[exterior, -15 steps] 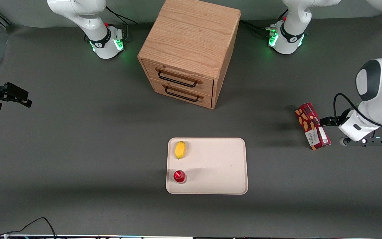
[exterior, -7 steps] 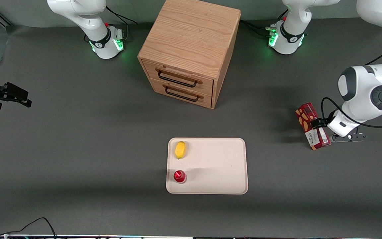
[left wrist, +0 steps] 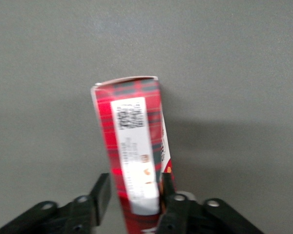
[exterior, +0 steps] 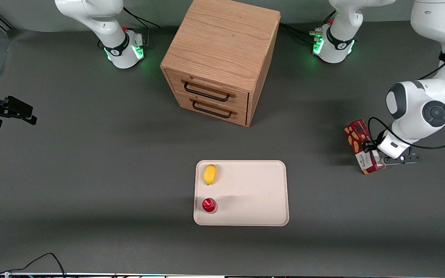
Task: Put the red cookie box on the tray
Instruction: 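Lower the open left gripper around the cookie box and close it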
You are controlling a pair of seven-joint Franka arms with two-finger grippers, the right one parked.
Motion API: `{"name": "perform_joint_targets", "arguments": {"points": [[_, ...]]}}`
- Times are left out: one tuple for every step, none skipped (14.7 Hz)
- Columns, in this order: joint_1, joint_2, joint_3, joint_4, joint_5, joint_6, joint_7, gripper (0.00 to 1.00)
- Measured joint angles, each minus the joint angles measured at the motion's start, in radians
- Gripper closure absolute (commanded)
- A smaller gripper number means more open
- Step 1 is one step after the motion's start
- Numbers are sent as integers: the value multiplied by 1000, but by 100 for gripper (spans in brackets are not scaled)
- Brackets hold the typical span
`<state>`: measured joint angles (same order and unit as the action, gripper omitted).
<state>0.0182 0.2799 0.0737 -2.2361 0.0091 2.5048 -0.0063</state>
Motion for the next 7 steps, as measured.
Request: {"name": "perform_joint_targets", "arguments": {"points": [[0,0,-2,-4,-6,4,0,100],[0,0,-5,-5,-10,4,0,100],[0,-2,-6,-5,-12,3,0,100],[0,-5,-7,-5,-12,-1,0,100],[0,-13,-7,-2,-13,-18,-1,100],[0,-26,-8,9,-13,-66,-1,100],[0,-47,-10,32,-14,-141,-1,100]]}}
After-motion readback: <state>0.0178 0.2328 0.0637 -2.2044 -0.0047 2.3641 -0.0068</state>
